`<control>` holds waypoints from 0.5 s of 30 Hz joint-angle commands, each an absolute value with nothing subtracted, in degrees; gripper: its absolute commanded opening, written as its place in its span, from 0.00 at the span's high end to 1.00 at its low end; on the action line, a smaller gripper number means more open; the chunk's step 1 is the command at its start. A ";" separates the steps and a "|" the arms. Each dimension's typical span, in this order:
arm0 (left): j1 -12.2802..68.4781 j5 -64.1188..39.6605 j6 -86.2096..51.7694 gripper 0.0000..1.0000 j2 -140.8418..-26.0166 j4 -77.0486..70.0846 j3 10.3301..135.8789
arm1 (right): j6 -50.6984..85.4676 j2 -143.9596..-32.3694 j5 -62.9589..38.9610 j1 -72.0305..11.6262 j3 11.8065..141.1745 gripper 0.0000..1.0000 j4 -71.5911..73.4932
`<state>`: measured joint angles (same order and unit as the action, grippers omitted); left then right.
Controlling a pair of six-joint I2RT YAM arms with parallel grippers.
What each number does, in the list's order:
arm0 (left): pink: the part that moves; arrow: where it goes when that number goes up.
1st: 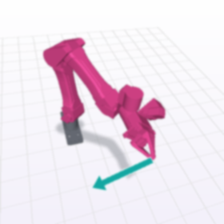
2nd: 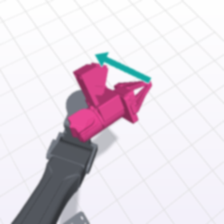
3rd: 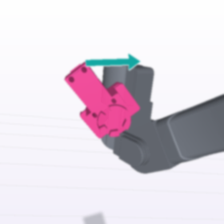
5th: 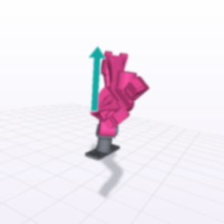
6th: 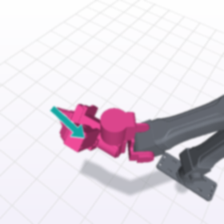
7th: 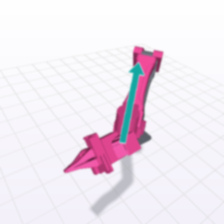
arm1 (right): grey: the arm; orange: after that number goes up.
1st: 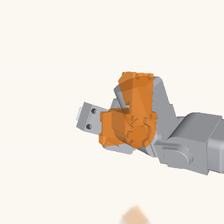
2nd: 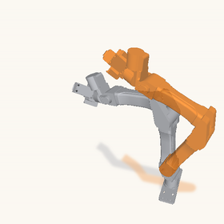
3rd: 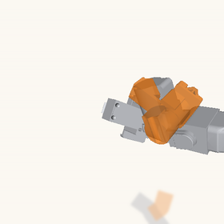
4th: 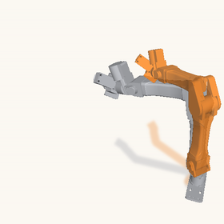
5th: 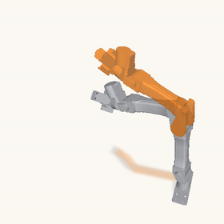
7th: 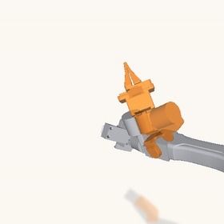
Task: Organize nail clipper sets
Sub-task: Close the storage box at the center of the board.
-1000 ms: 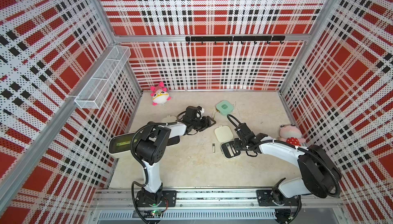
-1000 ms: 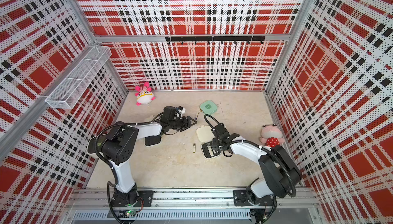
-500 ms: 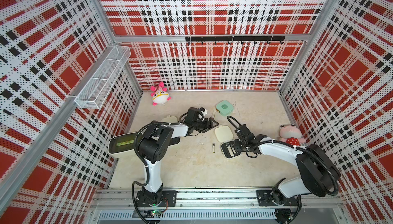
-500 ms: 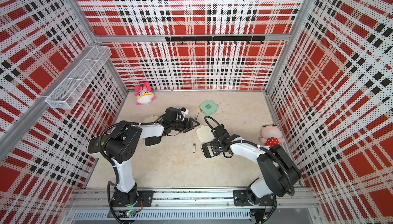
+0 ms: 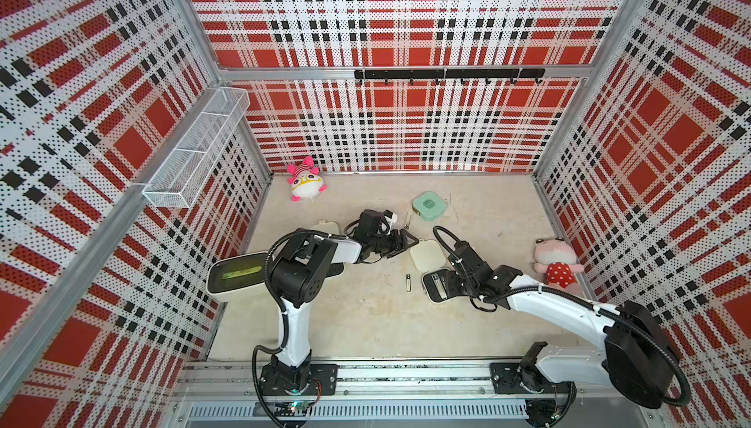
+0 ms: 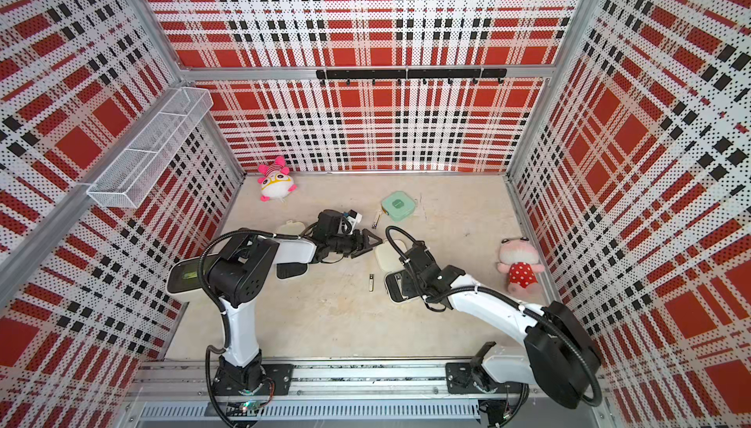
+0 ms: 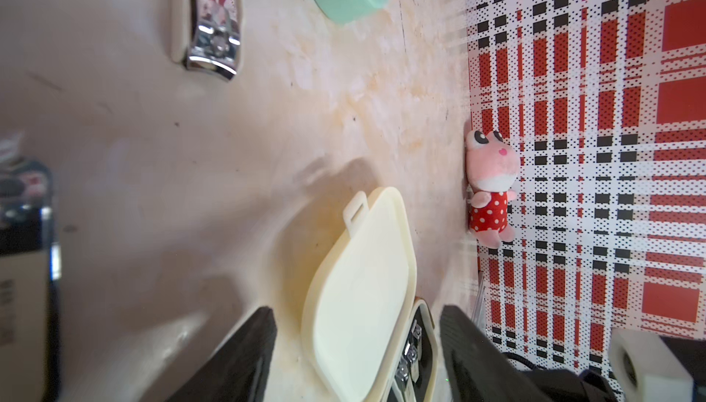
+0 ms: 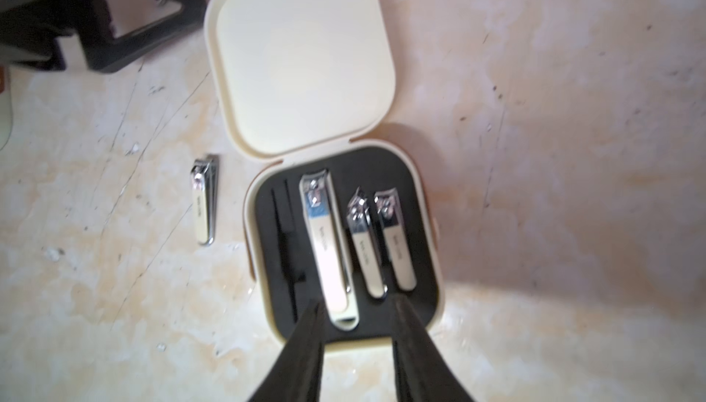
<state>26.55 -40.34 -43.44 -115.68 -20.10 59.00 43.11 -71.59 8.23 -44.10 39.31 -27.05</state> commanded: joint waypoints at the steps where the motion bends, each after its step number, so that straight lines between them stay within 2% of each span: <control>1: 27.06 -42.52 -44.06 0.27 -117.13 -26.59 57.61 | 49.77 -69.23 9.64 -47.61 36.33 0.72 -30.14; 6: 27.75 -43.73 -44.56 0.27 -118.08 -31.63 57.52 | 53.62 -69.23 8.78 -49.92 31.79 0.78 -25.73; 15: 29.26 -46.34 -45.89 0.27 -120.04 -37.96 58.29 | 56.24 -73.04 9.44 -49.71 28.41 0.77 -19.04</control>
<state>28.80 -43.90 -45.08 -118.74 -32.69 57.78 53.78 -71.66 8.10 -49.50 28.73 -22.04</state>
